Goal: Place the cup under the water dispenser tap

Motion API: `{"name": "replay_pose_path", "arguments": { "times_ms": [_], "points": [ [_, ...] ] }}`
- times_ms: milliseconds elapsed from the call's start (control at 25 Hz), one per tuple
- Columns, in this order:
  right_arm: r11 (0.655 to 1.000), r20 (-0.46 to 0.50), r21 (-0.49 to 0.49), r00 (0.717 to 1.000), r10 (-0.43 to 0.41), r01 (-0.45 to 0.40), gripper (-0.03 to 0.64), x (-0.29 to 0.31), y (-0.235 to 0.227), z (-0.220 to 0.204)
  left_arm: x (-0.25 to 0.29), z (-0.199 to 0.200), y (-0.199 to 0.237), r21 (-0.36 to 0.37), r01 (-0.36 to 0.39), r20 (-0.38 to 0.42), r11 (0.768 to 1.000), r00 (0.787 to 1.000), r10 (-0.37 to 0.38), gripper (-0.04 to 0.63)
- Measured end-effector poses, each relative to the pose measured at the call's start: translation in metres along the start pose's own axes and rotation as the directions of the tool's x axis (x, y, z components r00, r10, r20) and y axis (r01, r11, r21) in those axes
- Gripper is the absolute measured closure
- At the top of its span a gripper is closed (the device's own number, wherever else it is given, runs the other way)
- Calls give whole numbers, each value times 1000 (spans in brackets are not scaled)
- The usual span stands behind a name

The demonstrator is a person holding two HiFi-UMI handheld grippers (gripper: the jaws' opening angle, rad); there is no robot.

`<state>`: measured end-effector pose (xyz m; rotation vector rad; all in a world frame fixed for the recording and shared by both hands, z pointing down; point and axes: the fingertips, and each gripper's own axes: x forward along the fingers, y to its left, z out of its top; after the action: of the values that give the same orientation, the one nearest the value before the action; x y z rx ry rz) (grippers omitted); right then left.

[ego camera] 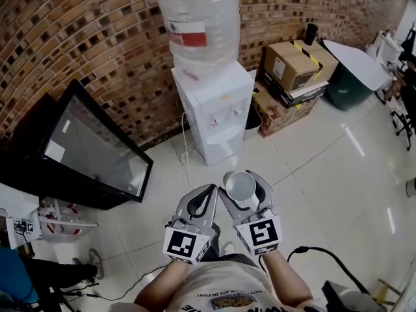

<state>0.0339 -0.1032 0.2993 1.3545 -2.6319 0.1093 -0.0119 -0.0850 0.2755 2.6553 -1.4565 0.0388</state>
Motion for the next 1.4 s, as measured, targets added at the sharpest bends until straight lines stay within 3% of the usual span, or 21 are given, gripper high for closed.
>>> {"name": "replay_pose_path", "arguments": {
  "times_ms": [480, 760, 1400],
  "points": [
    [1000, -51, 8, 998, -26, 27, 284, 92, -31, -23, 58, -17, 61, -28, -1, 26, 1000, 1000, 2, 594],
    [996, -122, 39, 990, -71, 76, 284, 142, -56, -77, 87, -61, 96, -54, 1, 10, 999, 1000, -1, 594],
    [999, -186, 35, 982, -22, 29, 284, 261, -80, -205, 150, -179, 152, -46, 36, -43, 998, 998, -38, 586]
  ]
}}
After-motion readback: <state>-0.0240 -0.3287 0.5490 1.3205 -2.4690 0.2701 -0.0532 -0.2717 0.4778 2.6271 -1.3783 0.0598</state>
